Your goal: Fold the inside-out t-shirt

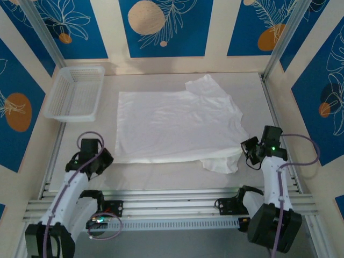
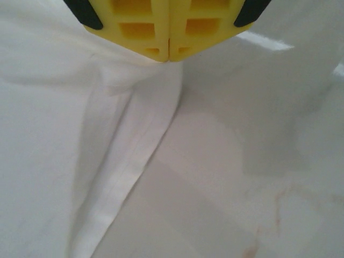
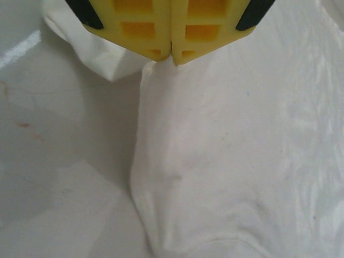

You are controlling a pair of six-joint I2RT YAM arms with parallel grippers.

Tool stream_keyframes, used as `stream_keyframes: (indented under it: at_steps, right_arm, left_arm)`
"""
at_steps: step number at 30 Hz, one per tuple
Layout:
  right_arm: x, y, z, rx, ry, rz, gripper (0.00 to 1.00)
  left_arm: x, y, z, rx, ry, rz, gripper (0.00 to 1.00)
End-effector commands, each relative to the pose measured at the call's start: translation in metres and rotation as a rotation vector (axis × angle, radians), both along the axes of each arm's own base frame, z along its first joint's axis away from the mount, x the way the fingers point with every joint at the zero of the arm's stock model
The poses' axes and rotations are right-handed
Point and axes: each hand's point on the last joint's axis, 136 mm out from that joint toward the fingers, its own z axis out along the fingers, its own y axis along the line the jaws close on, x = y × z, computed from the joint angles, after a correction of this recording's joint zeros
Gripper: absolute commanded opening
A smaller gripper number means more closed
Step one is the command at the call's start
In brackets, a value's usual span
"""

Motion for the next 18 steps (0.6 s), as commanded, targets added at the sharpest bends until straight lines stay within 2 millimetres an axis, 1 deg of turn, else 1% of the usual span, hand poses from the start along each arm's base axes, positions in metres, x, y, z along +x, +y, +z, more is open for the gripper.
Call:
stream_keyframes:
  at_steps: [1, 3, 5, 7, 9, 12, 16, 18]
  right_arm:
    - [0.040, -0.001, 0.032, -0.003, -0.115, 0.051, 0.00]
    - [0.057, -0.002, 0.037, 0.017, -0.116, 0.069, 0.00]
    - [0.073, -0.001, 0.040, 0.024, -0.115, 0.091, 0.00]
    - [0.085, -0.005, 0.038, 0.010, -0.104, 0.090, 0.00]
    - [0.095, -0.009, 0.032, 0.007, -0.091, 0.085, 0.00]
    - [0.110, -0.009, 0.027, 0.017, -0.088, 0.104, 0.00]
    - [0.128, -0.008, 0.023, 0.001, -0.072, 0.135, 0.00]
    - [0.135, -0.011, 0.016, -0.001, -0.053, 0.127, 0.00]
  left_arm:
    - [0.037, 0.006, 0.031, 0.048, -0.093, -0.008, 0.00]
    - [0.054, 0.006, 0.042, 0.062, -0.111, -0.025, 0.00]
    - [0.066, 0.008, 0.045, 0.086, -0.106, -0.037, 0.00]
    - [0.076, 0.010, 0.042, 0.111, -0.087, -0.044, 0.00]
    - [0.089, 0.008, 0.038, 0.116, -0.072, -0.074, 0.00]
    - [0.108, 0.004, 0.035, 0.122, -0.057, -0.111, 0.00]
    - [0.121, 0.016, 0.029, 0.185, -0.046, -0.077, 0.00]
    - [0.130, 0.017, 0.025, 0.195, -0.038, -0.082, 0.00]
